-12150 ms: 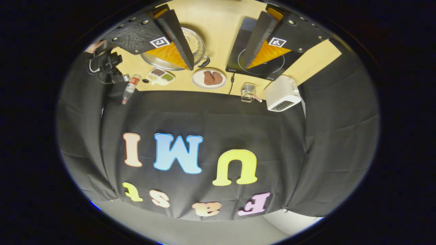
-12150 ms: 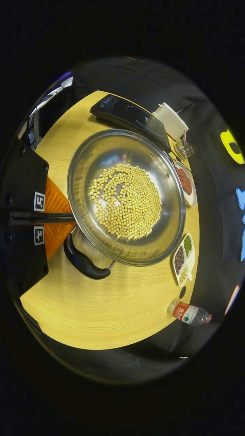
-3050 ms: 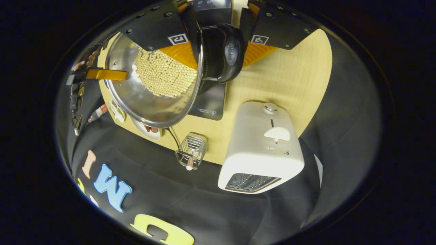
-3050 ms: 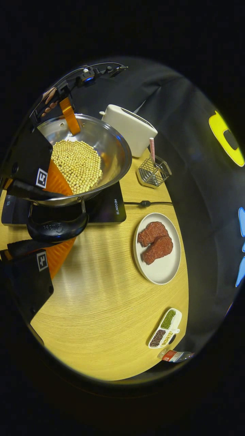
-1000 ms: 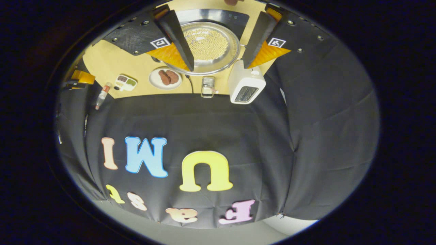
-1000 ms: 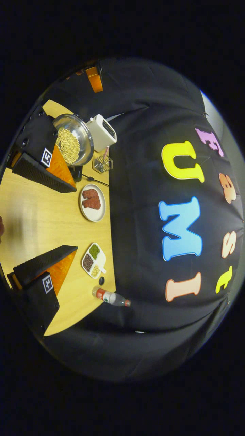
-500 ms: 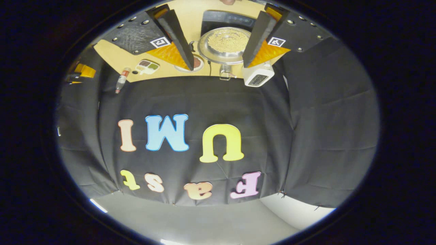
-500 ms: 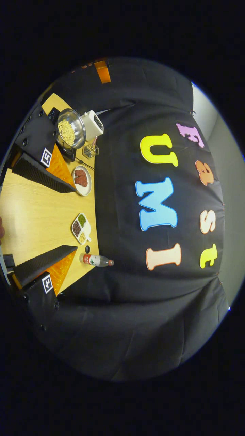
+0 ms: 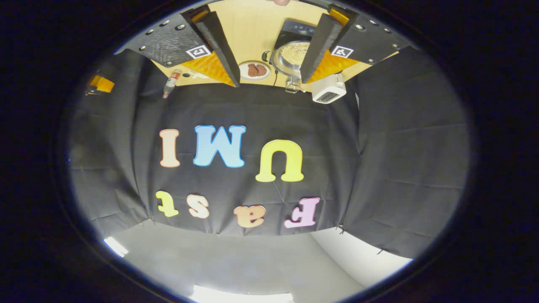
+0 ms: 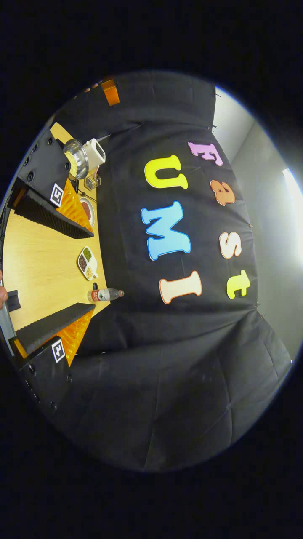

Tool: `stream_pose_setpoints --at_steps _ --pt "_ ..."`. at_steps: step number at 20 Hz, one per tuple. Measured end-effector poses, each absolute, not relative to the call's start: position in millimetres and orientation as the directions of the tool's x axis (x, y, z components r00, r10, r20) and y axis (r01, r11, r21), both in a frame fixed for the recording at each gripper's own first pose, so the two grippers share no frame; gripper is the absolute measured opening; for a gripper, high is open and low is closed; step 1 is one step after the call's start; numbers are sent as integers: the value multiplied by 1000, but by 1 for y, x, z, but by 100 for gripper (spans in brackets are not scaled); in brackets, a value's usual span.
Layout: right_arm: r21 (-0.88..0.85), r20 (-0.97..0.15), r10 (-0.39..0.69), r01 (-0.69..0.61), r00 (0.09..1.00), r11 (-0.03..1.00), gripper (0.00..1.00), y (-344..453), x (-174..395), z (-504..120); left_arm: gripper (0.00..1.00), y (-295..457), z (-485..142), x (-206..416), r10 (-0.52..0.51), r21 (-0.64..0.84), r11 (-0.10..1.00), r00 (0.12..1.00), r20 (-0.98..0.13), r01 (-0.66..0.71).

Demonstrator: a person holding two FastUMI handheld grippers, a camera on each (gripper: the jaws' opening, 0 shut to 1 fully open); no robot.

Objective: First push the handle of the pot to place it horizontally, then grasp the pot with both hands and set it on the induction cooktop.

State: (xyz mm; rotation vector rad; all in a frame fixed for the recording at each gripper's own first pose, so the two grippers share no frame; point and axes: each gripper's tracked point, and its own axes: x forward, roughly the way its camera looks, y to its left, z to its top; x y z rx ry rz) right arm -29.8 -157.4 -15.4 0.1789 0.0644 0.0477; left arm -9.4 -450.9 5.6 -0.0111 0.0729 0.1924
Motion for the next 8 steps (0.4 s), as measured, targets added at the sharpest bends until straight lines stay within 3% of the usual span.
stream_pose_setpoints --at_steps 8 --pt "174 -77 20 -6 997 985 98 -168 -53 -25 85 -476 -15 -28 163 -17 986 982 -92 -165"
